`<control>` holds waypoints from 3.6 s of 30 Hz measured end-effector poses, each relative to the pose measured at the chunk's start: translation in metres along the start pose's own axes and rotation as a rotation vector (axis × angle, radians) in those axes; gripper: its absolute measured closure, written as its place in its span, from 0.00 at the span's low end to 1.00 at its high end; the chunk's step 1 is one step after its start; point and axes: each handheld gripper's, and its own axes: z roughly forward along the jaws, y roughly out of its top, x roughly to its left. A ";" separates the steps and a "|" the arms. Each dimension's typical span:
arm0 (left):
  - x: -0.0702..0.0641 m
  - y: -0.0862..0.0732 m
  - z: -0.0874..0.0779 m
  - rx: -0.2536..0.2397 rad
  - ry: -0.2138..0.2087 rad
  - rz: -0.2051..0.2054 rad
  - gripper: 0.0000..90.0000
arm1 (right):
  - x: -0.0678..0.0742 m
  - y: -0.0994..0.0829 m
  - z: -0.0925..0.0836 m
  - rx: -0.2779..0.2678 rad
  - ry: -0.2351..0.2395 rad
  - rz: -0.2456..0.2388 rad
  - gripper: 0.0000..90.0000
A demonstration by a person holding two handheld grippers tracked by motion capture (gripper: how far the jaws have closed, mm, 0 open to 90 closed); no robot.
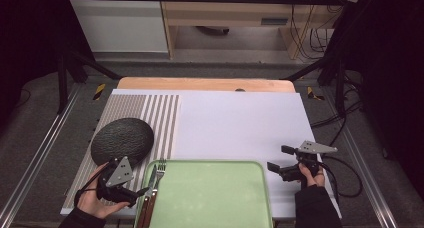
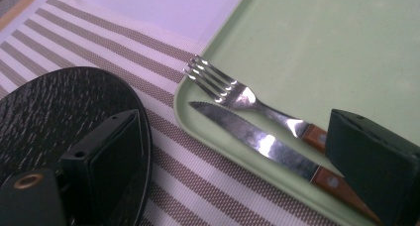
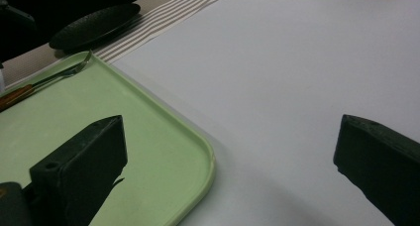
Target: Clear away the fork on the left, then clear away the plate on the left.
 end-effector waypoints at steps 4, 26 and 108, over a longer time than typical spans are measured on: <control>0.004 -0.006 -0.003 0.023 0.022 0.021 0.08 | 0.000 0.000 0.000 0.000 -0.001 0.001 0.00; 0.016 -0.031 -0.011 0.113 0.188 0.133 0.04 | 0.000 0.000 0.001 0.008 -0.002 0.002 0.00; 0.006 -0.059 0.039 0.358 0.482 0.635 0.80 | 0.000 0.000 0.001 0.003 0.001 -0.001 0.00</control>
